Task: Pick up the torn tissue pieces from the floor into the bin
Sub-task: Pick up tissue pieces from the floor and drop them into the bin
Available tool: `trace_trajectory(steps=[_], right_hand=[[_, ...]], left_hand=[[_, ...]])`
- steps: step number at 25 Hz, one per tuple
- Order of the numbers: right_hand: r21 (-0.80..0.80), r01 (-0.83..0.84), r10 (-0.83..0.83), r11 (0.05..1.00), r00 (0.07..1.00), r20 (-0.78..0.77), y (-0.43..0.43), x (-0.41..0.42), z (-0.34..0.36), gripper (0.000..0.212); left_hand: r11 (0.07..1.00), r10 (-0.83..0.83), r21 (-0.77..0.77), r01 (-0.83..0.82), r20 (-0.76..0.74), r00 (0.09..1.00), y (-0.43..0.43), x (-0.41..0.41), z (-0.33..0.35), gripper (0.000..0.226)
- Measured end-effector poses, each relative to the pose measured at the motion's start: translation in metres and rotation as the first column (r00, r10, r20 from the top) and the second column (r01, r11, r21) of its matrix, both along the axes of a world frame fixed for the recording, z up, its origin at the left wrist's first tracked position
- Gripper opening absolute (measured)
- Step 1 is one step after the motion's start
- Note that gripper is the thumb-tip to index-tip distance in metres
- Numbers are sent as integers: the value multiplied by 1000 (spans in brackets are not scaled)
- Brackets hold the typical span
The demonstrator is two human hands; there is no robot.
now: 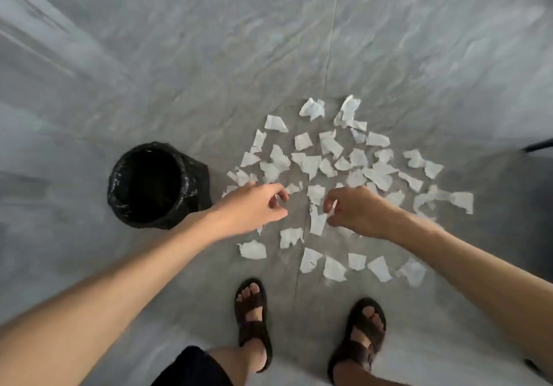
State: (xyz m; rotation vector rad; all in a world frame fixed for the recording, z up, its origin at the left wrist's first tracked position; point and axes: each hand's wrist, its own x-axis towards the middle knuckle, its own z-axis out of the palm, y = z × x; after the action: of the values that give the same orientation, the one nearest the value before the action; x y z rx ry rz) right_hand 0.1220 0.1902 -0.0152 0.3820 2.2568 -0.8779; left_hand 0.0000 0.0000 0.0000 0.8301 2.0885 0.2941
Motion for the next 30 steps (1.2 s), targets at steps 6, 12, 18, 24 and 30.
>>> trace_trajectory(steps=[6,12,18,24,30], right_hand=[[31,-279,279,960,960,20,-34,-34,-183,21],[77,-704,708,706,704,-47,-68,-31,-330,31],[180,-772,791,610,608,-71,-96,28,-402,59],[304,-679,742,669,637,-209,-106,59,-422,27],[167,-115,183,979,857,-483,-114,33,-418,33]], left_hand=[[961,-226,-157,228,31,974,-34,-36,-170,27],[929,-328,-173,327,24,944,-53,-56,-322,32],[936,-335,-133,327,-37,942,-93,-29,-387,27],[916,-400,-128,379,-276,874,-157,12,-415,47],[905,-407,-29,423,-344,846,-181,22,-437,24]])
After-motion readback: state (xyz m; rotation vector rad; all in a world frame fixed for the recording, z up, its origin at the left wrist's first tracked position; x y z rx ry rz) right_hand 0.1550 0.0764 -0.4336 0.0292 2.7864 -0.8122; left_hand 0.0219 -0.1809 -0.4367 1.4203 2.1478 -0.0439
